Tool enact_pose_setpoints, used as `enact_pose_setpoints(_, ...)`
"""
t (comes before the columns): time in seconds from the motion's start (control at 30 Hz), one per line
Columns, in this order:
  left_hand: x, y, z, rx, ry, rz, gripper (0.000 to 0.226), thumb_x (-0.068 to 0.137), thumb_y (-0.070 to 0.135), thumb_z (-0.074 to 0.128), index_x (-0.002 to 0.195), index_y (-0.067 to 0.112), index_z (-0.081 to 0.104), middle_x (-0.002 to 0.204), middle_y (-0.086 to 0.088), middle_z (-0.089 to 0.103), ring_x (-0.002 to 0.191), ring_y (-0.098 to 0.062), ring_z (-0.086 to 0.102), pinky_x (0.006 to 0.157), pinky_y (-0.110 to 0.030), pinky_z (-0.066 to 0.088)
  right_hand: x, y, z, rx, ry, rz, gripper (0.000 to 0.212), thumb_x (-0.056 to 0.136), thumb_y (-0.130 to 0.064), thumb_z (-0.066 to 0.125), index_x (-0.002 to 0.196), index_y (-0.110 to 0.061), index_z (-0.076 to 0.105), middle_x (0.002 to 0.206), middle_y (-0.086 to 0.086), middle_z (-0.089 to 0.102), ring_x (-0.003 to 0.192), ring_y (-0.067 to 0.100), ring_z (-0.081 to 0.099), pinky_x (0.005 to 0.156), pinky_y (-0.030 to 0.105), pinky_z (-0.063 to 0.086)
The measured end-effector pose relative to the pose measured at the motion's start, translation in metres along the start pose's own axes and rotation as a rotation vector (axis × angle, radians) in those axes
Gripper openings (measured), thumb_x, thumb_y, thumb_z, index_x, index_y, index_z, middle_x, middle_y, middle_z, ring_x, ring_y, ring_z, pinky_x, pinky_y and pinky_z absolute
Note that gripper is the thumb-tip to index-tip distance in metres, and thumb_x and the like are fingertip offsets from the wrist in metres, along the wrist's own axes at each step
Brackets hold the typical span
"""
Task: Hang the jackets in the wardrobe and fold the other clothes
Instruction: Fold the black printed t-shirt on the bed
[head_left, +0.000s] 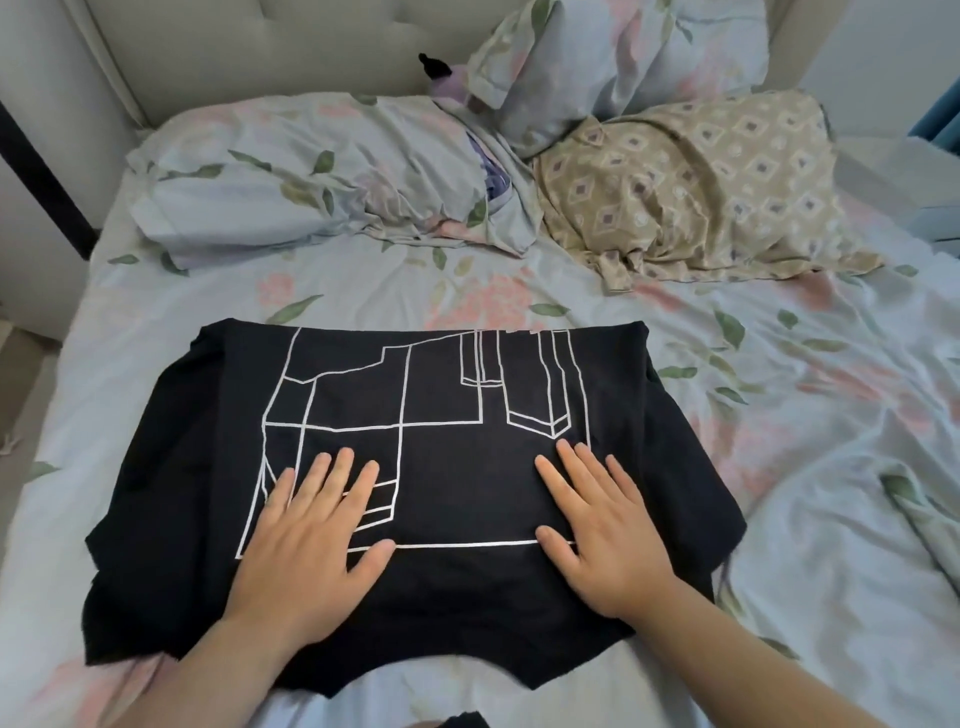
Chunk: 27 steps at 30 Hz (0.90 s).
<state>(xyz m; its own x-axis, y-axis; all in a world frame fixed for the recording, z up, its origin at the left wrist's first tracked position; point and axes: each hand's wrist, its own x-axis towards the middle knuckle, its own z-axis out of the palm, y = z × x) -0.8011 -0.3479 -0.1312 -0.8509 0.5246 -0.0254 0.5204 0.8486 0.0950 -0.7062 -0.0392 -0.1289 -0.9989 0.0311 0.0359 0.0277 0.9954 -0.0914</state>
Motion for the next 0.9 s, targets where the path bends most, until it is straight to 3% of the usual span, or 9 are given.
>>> enact_pose_setpoints(0.17, 0.005, -0.003, 0.003, 0.037, -0.044, -0.005, 0.078, 0.09, 0.063, 0.022, 0.154, 0.02, 0.029, 0.16, -0.007, 0.026, 0.149, -0.024, 0.024, 0.121, -0.045, 0.014, 0.003, 0.001, 0.002, 0.008, 0.004, 0.009, 0.068, 0.095, -0.059, 0.035, 0.156, -0.03, 0.026, 0.163, 0.001, 0.026, 0.151, 0.02, 0.02, 0.123, 0.04, 0.007)
enact_pose_setpoints(0.37, 0.006, -0.002, -0.001, 0.02, -0.069, -0.039, 0.084, 0.08, 0.07, -0.007, 0.152, 0.028, -0.011, 0.161, 0.003, -0.012, 0.147, -0.012, -0.014, 0.123, -0.04, -0.006, 0.001, -0.006, -0.015, 0.018, -0.06, 0.045, 0.071, 0.095, -0.063, 0.025, 0.158, -0.031, 0.019, 0.166, -0.001, 0.012, 0.154, 0.018, 0.007, 0.122, 0.034, -0.01)
enact_pose_setpoints(0.43, 0.008, -0.003, -0.001, 0.021, -0.092, -0.046, 0.084, 0.075, 0.071, -0.014, 0.148, 0.03, -0.023, 0.157, 0.006, -0.023, 0.143, -0.008, -0.024, 0.122, -0.037, -0.012, -0.006, -0.009, -0.022, 0.115, 0.084, 0.201, 0.065, 0.094, -0.054, 0.044, 0.151, -0.022, 0.039, 0.162, 0.007, 0.026, 0.15, 0.025, 0.021, 0.124, 0.038, 0.001)
enact_pose_setpoints(0.5, 0.01, -0.004, -0.001, -0.005, -0.114, -0.055, 0.084, 0.074, 0.073, -0.014, 0.146, 0.031, -0.026, 0.155, 0.008, -0.026, 0.141, -0.007, -0.027, 0.121, -0.036, -0.014, -0.021, -0.008, -0.027, 0.198, 0.276, 0.515, 0.061, 0.089, -0.041, 0.061, 0.142, -0.012, 0.05, 0.153, 0.013, 0.039, 0.141, 0.033, 0.036, 0.122, 0.042, 0.017)
enact_pose_setpoints(0.6, 0.01, -0.005, 0.0, 0.003, -0.142, -0.061, 0.076, 0.087, 0.072, -0.001, 0.146, 0.031, -0.026, 0.157, 0.008, -0.026, 0.141, -0.006, -0.028, 0.121, -0.036, -0.013, -0.048, 0.006, -0.036, 0.408, 0.2, 0.996, 0.068, 0.082, -0.052, 0.065, 0.133, -0.009, 0.051, 0.132, 0.012, 0.053, 0.12, 0.031, 0.052, 0.105, 0.041, 0.041)
enact_pose_setpoints(0.67, 0.01, -0.005, 0.0, -0.009, -0.147, -0.07, 0.074, 0.095, 0.067, 0.013, 0.149, 0.03, -0.023, 0.158, 0.008, -0.024, 0.142, -0.006, -0.027, 0.122, -0.037, -0.012, -0.058, 0.019, -0.048, 0.574, 0.083, 1.126, 0.052, 0.074, -0.059, 0.064, 0.096, -0.012, 0.06, 0.096, 0.004, 0.064, 0.085, 0.023, 0.062, 0.077, 0.036, 0.053)
enact_pose_setpoints(0.73, 0.01, -0.004, -0.002, -0.043, -0.153, -0.077, 0.074, 0.097, 0.064, 0.018, 0.151, 0.031, -0.02, 0.156, 0.01, -0.025, 0.143, -0.006, -0.027, 0.122, -0.036, -0.012, -0.06, 0.031, -0.055, 0.942, 0.068, 1.183, 0.046, 0.072, -0.054, 0.07, 0.071, -0.011, 0.054, 0.068, 0.002, 0.059, 0.057, 0.02, 0.06, 0.054, 0.031, 0.05)
enact_pose_setpoints(0.8, 0.01, -0.004, -0.004, -0.064, -0.166, -0.077, 0.073, 0.098, 0.063, 0.02, 0.151, 0.031, -0.019, 0.156, 0.01, -0.026, 0.144, -0.006, -0.026, 0.122, -0.035, -0.012, -0.062, 0.035, -0.051, 1.376, 0.025, 1.232, 0.044, 0.075, -0.044, 0.08, 0.081, -0.004, 0.062, 0.063, 0.007, 0.058, 0.045, 0.022, 0.057, 0.044, 0.026, 0.047)
enact_pose_setpoints(0.9, 0.01, -0.002, -0.007, -0.051, -0.209, -0.094, 0.074, 0.098, 0.062, 0.023, 0.151, 0.032, -0.018, 0.159, 0.01, -0.022, 0.146, -0.006, -0.022, 0.122, -0.035, -0.011, -0.065, 0.031, -0.035, 1.494, -0.032, 1.23, 0.049, 0.076, -0.044, 0.08, 0.099, -0.003, 0.066, 0.06, 0.011, 0.06, 0.043, 0.02, 0.052, 0.038, 0.023, 0.038)
